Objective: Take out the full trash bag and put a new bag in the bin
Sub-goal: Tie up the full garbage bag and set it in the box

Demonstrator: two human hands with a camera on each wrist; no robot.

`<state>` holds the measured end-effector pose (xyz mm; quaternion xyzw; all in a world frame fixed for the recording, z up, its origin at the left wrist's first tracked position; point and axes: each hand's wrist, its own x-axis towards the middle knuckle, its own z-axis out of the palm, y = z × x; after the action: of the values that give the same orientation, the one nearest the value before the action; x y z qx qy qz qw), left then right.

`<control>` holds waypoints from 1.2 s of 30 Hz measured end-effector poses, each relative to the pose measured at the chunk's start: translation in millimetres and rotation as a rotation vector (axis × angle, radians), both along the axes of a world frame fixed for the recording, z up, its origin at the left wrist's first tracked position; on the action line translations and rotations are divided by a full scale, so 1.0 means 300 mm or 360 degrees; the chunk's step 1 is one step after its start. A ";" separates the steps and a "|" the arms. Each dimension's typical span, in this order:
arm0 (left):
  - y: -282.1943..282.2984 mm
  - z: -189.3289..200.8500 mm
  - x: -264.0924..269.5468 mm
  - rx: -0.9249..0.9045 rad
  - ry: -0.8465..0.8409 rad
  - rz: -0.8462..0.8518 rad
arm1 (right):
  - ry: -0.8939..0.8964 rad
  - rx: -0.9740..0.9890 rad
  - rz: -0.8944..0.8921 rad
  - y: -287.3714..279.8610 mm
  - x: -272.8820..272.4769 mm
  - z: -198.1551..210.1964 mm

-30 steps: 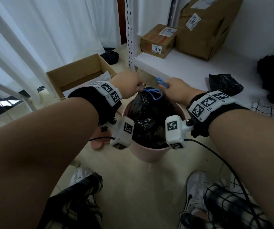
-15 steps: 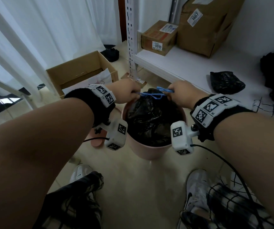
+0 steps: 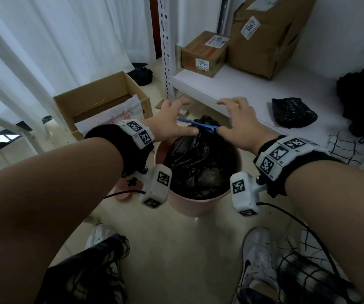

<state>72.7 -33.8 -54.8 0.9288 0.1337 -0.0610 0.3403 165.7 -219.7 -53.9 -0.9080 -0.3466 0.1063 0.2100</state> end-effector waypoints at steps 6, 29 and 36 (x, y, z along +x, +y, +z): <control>0.011 -0.048 -0.058 -0.0037 0.0681 -0.0266 | 0.0273 -0.0703 0.0551 0.079 -0.083 -0.081; 0.060 -0.080 -0.085 -0.0208 0.0669 0.0390 | -0.0088 -0.0509 0.0554 0.052 -0.080 -0.088; 0.000 0.051 -0.087 -0.0064 0.0417 -0.0338 | -0.0056 -0.0221 0.0368 0.078 -0.044 0.049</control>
<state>46.8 -33.9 -39.6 0.9147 0.0770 -0.2199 0.3302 152.5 -196.3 -39.2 -0.8761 -0.4444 0.1374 0.1268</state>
